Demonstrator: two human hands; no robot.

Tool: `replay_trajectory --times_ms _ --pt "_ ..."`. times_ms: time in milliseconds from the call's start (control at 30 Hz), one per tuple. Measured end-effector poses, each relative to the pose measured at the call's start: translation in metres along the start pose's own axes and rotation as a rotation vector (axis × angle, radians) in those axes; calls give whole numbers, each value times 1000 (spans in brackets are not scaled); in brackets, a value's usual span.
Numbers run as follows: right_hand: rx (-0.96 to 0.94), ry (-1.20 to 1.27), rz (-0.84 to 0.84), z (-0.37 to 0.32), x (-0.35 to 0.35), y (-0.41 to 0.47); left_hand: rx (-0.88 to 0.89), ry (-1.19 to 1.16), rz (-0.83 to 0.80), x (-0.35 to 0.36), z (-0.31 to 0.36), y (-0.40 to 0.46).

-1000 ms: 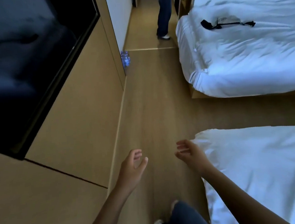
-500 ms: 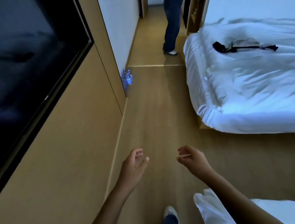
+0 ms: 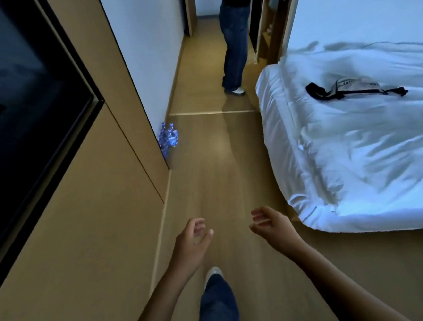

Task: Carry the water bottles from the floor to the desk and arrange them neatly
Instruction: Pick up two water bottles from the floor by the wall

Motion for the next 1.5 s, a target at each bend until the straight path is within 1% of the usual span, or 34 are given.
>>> replay_trajectory --times_ms 167,300,433,667,900,1000,1133,1267,1500 --pt "6 22 65 -54 -16 102 7 -6 -71 -20 13 122" --pt "-22 17 48 -94 -22 170 13 -13 -33 -42 24 202" --pt "-27 20 40 -119 -29 232 -4 -20 -27 -57 28 270" --pt "-19 8 -59 -156 -43 370 -27 -55 40 -63 41 398" --pt "-95 -44 -94 -242 -95 540 -58 -79 156 -71 82 559" --pt "-125 -65 -86 -276 -119 600 -72 -106 212 -72 97 618" --pt "-141 -126 -109 -311 -137 665 -121 -161 247 -76 107 680" --pt "-129 -158 -152 -335 -134 727 -165 -184 289 -89 104 738" --pt "-102 -206 -248 -391 -98 839 -207 -124 342 -129 77 851"
Point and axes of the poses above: each hand's wrist, its own y-axis towards the middle knuckle, its own x-axis out of the palm, z = x × y, the point moved 5 cm from there along y, towards the middle knuckle, and after that the axes turned 8 degrees about x, right-handed, at the moved point
